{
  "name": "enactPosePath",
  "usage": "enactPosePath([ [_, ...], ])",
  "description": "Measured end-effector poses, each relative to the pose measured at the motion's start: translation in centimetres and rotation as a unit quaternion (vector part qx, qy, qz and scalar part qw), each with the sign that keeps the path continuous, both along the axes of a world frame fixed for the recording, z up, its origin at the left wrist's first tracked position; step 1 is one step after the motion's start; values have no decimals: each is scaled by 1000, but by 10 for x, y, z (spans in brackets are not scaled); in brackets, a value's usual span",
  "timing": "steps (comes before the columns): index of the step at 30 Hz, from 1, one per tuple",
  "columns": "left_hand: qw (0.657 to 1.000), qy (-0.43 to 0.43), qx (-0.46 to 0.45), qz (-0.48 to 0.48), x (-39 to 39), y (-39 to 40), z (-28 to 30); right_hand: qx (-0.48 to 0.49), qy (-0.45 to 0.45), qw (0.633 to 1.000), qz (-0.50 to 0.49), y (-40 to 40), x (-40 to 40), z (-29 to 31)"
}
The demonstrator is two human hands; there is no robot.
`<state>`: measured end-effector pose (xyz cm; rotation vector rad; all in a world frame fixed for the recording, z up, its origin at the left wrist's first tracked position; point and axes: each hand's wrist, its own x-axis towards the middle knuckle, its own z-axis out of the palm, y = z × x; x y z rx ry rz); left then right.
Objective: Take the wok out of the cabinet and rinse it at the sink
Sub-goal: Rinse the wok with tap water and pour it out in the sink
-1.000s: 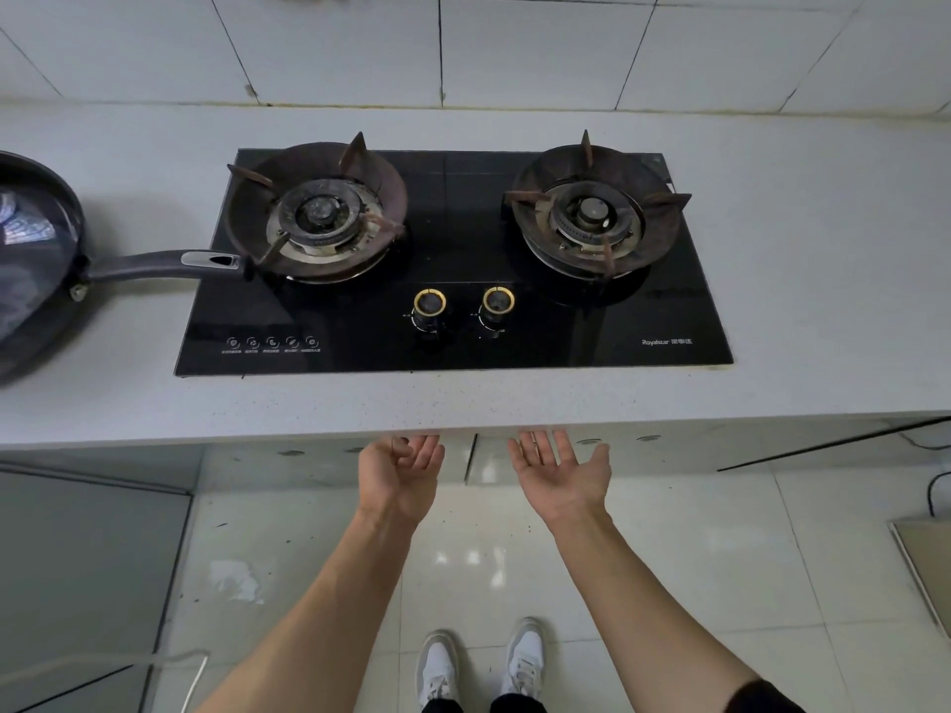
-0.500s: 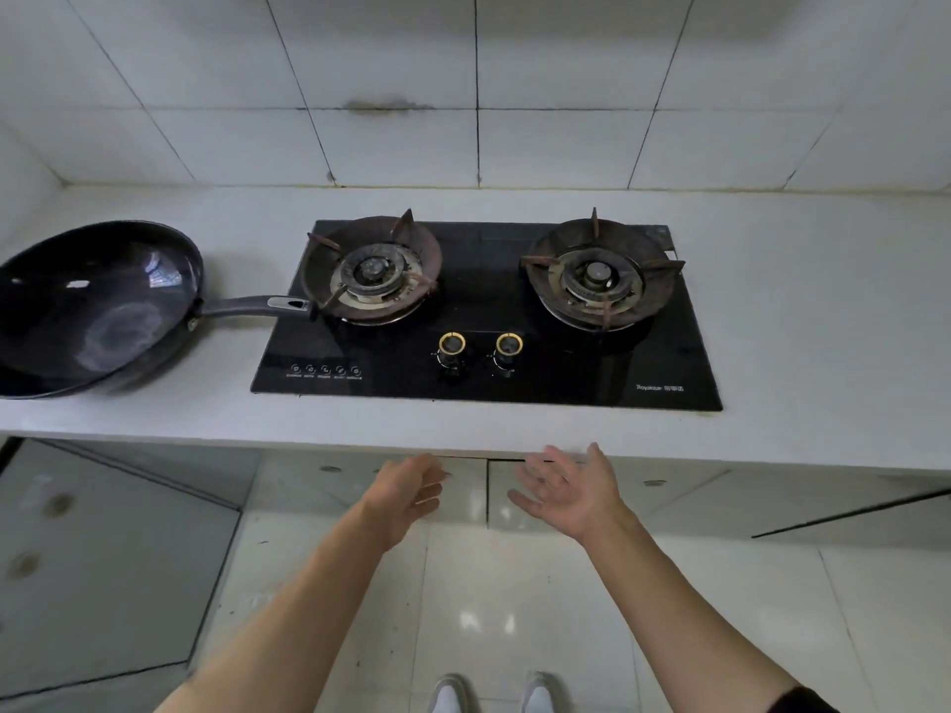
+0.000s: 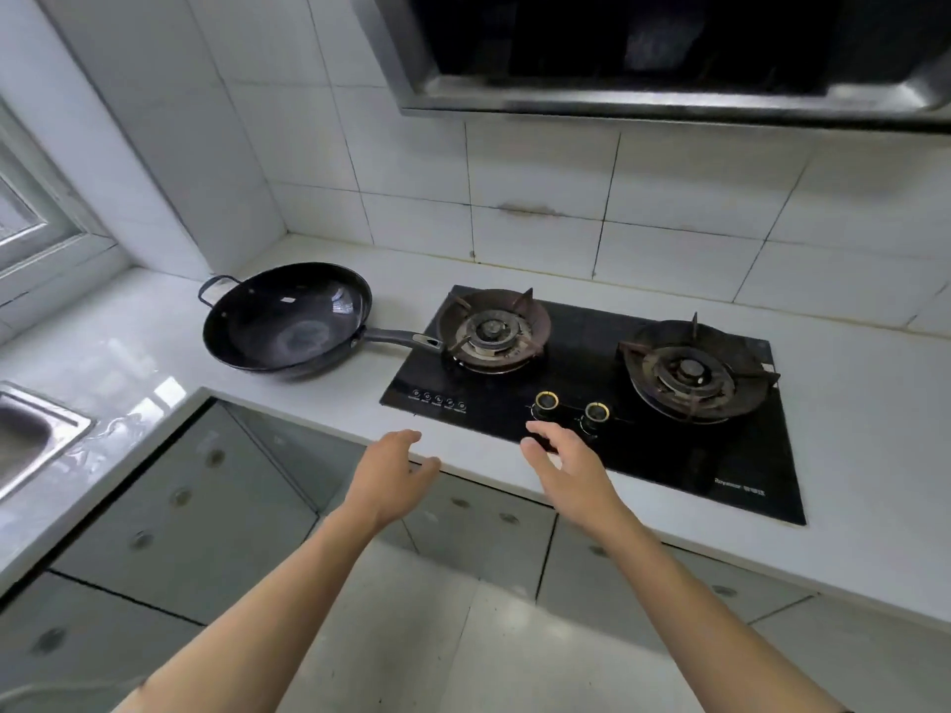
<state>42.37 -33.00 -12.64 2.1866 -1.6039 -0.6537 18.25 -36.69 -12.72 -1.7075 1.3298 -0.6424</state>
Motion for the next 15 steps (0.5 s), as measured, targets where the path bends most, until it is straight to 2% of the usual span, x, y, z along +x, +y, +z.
enactPosePath([
  [3, 999, -24, -21, 5, 32, 1, 7, -117, 157, 979, 60, -2, 10, 12],
  [5, 999, -23, -38, -2, 55, -2, 11, -145, 205, 966, 67, -6, 24, 23],
  [8, 997, -13, -69, -20, 93, -9, 20, -139, 228, 962, 51, -14, 56, 41],
  [15, 993, -1, -115, -9, 190, -25, 33, -139, 221, 964, 45, -25, 154, 55],
])
